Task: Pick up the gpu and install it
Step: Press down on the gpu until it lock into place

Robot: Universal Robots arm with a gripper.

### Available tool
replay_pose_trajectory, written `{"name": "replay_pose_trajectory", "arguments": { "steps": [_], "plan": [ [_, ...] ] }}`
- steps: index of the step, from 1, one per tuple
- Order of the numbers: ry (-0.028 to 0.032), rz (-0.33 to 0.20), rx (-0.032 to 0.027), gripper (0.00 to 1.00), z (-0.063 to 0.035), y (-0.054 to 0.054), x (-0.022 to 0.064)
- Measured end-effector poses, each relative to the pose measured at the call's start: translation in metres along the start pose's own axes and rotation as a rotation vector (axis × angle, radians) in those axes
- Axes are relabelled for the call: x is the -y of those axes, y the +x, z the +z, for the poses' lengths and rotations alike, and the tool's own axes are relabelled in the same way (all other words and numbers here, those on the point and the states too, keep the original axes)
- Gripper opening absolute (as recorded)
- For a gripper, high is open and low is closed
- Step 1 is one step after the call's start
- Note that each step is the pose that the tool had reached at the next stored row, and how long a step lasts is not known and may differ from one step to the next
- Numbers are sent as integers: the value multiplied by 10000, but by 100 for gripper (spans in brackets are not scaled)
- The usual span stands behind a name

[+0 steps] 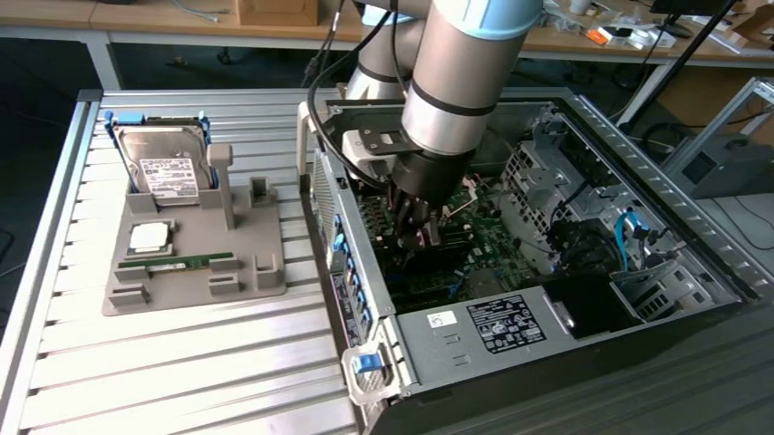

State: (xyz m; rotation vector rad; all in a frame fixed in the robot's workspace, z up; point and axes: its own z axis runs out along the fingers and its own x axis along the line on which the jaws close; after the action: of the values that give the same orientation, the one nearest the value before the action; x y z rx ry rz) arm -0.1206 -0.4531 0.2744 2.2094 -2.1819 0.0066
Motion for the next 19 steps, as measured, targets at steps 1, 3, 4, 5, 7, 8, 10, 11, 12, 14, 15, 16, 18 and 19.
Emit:
{"name": "replay_pose_trajectory", "arguments": {
  "steps": [1,3,4,5,7,8,10,11,12,14,15,16,18,19],
  "plan": [
    [1,0,1,11,-1,0,0],
    [13,-1,12,11,-29,0,1],
    [4,-2,3,11,-58,2,0],
    [2,-1,1,11,-82,2,-1],
    [3,-1,2,11,-98,3,-2],
    [3,0,3,11,-98,2,-2],
    [1,0,1,11,-98,0,-2],
    [1,0,2,11,-95,-3,-2],
    [-1,0,1,11,-90,-11,-2],
    [-7,-1,1,11,-75,-47,-1],
    [-9,-1,1,11,-67,-85,0],
    [-9,-1,2,11,-62,-111,0],
    [-8,0,2,11,-55,-146,1],
    [-9,-2,2,11,-52,-145,0]
  ]
}}
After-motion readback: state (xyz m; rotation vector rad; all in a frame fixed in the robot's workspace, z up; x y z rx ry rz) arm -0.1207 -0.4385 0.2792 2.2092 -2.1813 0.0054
